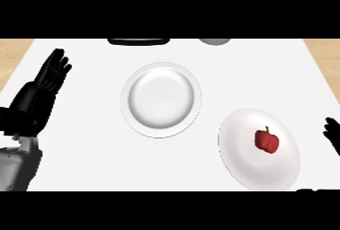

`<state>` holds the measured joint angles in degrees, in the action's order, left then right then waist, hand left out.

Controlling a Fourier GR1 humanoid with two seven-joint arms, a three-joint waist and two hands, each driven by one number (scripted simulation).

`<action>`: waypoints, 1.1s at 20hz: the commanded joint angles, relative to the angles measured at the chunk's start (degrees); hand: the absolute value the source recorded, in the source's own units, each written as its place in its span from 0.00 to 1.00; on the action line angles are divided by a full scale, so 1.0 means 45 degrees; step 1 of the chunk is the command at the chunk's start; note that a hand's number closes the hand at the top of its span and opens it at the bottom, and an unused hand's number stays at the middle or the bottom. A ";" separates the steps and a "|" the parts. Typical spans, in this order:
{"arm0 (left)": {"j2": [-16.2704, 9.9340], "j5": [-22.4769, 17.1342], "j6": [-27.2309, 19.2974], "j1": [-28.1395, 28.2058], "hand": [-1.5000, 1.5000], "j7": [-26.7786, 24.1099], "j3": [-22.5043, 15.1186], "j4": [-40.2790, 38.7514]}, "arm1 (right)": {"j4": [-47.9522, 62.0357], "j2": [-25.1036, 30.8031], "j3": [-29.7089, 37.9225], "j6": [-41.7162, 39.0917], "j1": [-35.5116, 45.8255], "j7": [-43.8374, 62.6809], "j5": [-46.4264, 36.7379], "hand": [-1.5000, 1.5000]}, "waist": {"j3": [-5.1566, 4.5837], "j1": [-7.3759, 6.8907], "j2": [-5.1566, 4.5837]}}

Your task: Pick the bell pepper from the plate and place it in the plate

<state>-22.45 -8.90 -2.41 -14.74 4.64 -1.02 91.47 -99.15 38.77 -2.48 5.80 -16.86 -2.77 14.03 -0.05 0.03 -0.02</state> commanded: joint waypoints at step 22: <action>0.1029 0.0982 0.1089 -0.0528 0.50 0.1183 0.1148 0.0382 | 0.6167 -0.3281 -0.0190 -0.1817 0.3864 0.0317 -0.4105 0.00 | 0.0014 -0.0006 0.0004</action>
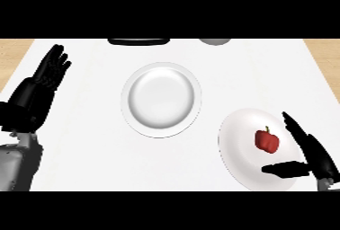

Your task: Pick the bell pepper from the plate and place it in the plate

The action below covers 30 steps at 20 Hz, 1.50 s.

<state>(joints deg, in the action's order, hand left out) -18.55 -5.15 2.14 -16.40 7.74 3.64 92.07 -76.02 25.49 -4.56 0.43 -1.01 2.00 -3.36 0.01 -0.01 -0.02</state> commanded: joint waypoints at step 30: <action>0.0683 0.0546 0.0448 0.0128 0.50 0.0151 0.0282 0.0484 | 0.6343 0.2911 -0.1301 0.1102 0.7290 -0.2802 -0.8516 1.00 | 0.0002 -0.0279 -0.0017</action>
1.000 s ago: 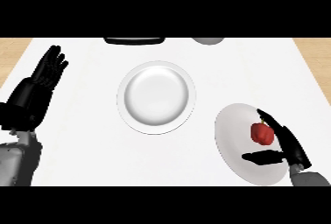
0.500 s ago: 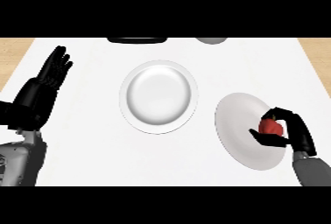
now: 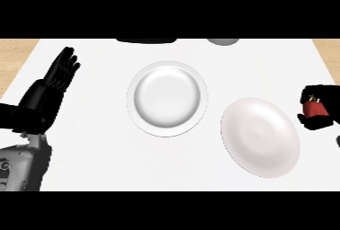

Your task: Pick the bell pepper from the plate and place it in the plate

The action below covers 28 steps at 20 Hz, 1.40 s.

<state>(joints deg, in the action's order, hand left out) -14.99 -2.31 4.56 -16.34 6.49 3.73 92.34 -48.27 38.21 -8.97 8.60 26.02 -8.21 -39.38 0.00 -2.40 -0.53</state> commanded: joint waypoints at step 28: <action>-0.0170 -0.0050 0.0475 0.0312 0.50 0.0696 0.0578 0.0677 | -0.5146 -0.6266 -0.0621 -0.3999 0.4329 0.2475 0.2396 1.00 | -0.0002 0.0383 0.0120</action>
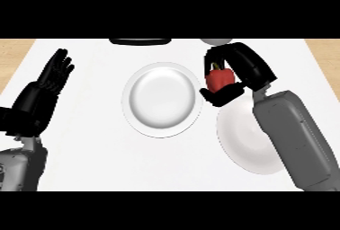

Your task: Pick the bell pepper from the plate and place it in the plate

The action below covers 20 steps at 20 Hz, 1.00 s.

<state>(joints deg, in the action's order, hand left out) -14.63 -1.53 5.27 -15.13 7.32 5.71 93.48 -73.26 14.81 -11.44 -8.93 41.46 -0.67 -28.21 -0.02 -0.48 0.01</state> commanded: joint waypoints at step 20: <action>0.0121 -0.0008 0.0515 -0.1186 0.50 0.0003 -0.0178 -0.0520 | 0.9713 -0.3288 -0.2717 0.4841 0.4737 0.1048 0.1695 0.00 | 0.0004 -0.1052 -0.0301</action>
<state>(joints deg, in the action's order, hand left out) -13.89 -1.53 6.90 -19.01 7.12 5.37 91.28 -34.80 0.19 -23.75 11.01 60.34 3.31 -26.14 -0.02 -3.91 -0.99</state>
